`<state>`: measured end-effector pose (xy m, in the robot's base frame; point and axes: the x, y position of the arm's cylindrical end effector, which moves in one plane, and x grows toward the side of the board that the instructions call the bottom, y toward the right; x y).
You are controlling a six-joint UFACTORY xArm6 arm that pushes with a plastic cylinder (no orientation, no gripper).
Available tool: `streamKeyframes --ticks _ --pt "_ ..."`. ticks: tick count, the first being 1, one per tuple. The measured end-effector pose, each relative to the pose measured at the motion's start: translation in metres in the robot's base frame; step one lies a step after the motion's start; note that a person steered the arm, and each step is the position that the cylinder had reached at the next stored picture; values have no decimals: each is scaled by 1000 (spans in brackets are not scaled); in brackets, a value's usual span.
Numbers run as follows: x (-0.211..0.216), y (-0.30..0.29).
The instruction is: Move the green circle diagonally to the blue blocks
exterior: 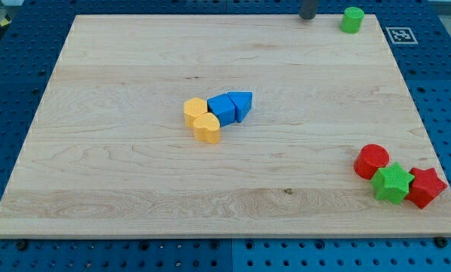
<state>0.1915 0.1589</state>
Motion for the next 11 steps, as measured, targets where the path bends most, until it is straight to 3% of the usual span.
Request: streamKeyframes --ticks 3,7,11 --pt "-1 101" --pt "11 112" --pt "78 107"
